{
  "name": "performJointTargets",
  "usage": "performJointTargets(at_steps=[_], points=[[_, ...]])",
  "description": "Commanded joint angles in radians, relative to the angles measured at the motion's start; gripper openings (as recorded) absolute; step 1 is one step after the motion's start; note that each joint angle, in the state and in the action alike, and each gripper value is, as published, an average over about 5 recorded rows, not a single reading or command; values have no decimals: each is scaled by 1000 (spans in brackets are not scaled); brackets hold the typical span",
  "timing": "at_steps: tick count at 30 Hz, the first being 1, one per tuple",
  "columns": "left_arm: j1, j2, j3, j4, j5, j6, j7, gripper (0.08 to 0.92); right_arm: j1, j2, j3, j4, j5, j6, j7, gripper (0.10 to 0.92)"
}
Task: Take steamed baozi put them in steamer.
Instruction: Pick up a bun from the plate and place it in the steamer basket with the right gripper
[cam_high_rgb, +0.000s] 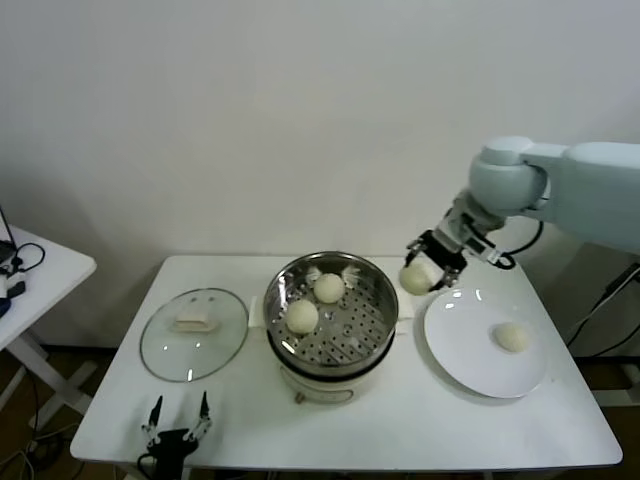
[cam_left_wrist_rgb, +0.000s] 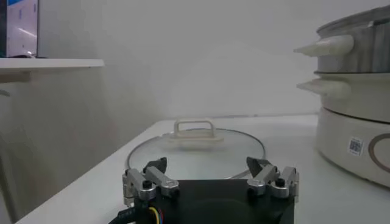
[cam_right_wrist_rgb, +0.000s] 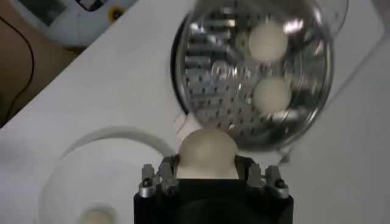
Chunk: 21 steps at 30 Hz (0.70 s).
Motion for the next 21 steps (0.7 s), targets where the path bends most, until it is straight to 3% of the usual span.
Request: performJointTargets(at_steps=[1,11,21], points=[[-2,-2,-1,0,2,-1,-1,823,-104,156,157,244,-175,36,50,628],[-5,-4,-11,-7,-22,7,1,823,-369,282,173,128,-432,-45,101,628],[-10,-8,-9,-1,-18,9,2,823,-413,308,158,55,-492,-49,97,628]])
